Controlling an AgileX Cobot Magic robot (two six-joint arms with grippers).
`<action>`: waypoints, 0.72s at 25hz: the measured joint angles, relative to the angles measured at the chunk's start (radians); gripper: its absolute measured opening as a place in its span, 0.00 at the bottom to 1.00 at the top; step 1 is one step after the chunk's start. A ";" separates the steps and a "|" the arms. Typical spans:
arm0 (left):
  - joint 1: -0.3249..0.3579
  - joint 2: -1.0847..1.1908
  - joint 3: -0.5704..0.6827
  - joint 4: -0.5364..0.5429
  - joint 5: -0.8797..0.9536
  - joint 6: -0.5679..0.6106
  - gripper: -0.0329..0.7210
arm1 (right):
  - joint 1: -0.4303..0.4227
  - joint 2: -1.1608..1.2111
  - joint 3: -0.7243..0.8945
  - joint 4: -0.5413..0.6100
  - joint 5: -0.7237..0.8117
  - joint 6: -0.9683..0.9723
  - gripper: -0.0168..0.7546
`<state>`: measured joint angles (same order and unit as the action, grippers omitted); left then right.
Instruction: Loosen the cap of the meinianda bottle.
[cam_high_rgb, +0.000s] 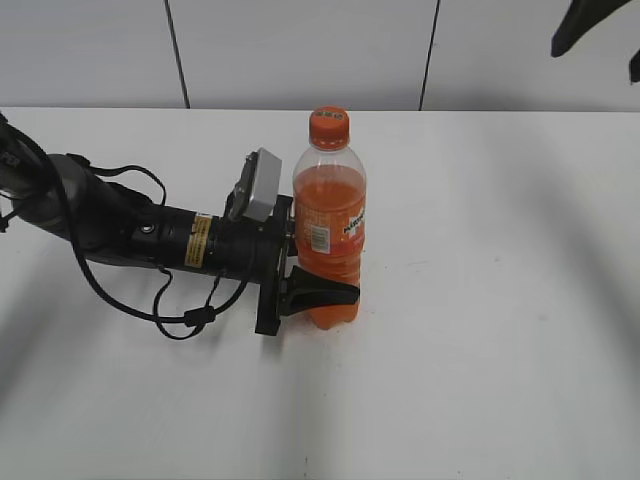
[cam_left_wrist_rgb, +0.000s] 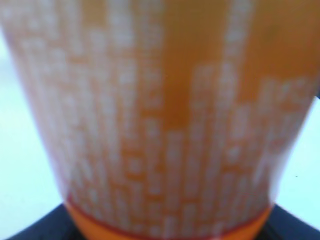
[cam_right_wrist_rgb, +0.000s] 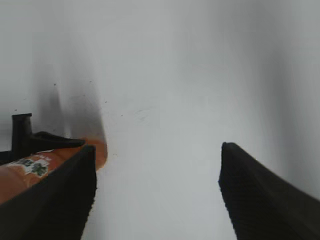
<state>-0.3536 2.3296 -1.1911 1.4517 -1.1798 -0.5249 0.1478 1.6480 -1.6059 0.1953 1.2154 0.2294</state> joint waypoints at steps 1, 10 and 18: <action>0.000 0.000 0.000 0.001 0.000 0.000 0.58 | 0.027 0.001 -0.002 0.002 0.000 0.014 0.76; -0.006 0.000 0.000 0.009 -0.001 0.000 0.58 | 0.255 0.074 -0.055 0.014 0.001 0.107 0.76; -0.006 0.000 0.000 0.010 -0.002 -0.003 0.58 | 0.395 0.175 -0.165 0.033 0.000 0.163 0.76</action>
<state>-0.3591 2.3296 -1.1911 1.4621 -1.1817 -0.5276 0.5423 1.8228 -1.7714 0.2279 1.2154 0.3926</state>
